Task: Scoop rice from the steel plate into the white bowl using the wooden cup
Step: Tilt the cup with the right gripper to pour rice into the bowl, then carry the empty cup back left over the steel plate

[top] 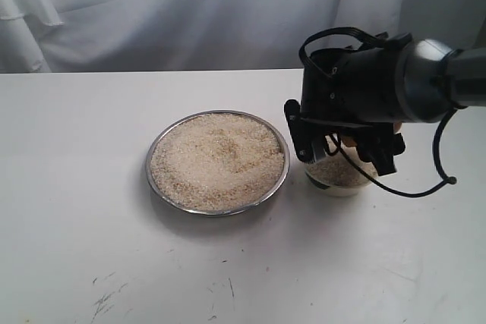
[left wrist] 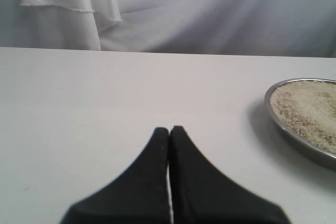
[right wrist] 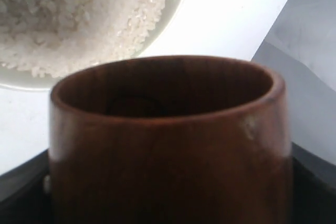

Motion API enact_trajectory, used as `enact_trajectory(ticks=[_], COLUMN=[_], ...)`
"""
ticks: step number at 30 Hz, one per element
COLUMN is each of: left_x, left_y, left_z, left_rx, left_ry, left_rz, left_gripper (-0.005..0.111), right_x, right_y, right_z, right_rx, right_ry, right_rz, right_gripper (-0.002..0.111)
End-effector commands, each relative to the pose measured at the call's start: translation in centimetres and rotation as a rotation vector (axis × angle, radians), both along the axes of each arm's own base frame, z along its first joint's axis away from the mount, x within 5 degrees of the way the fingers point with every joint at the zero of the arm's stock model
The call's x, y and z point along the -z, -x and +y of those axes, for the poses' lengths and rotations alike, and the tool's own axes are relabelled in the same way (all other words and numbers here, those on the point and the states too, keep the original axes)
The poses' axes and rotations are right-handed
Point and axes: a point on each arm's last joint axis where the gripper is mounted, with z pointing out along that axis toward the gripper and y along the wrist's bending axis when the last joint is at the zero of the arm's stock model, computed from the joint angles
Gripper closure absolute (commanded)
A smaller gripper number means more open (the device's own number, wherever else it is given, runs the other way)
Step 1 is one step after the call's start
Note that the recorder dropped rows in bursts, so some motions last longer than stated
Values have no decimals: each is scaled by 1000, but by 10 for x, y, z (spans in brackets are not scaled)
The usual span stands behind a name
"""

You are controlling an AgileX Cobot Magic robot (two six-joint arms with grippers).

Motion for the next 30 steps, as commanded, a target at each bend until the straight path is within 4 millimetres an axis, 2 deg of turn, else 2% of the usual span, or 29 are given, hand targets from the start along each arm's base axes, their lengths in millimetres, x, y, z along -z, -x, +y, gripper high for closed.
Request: enact_trajectory(ticks=[1, 15, 20, 24, 30], left_x=[1, 1, 1, 1, 1], left_y=[0, 0, 0, 0, 0], left_z=[0, 0, 0, 0, 0], left_rx=[1, 1, 1, 1, 1], left_ry=[4, 4, 4, 4, 4], left_rz=[-7, -7, -7, -7, -7], left_gripper=[107, 107, 107, 107, 107], right_x=[0, 1, 0, -25, -59], right_y=[0, 5, 9, 11, 1], right_z=[-2, -4, -1, 4, -9], right_rx=[21, 125, 214, 237, 316], right_ry=[43, -2, -108, -266, -520], right_rz=[-10, -28, -1, -8, -92], right_gripper=[108, 108, 108, 108, 108])
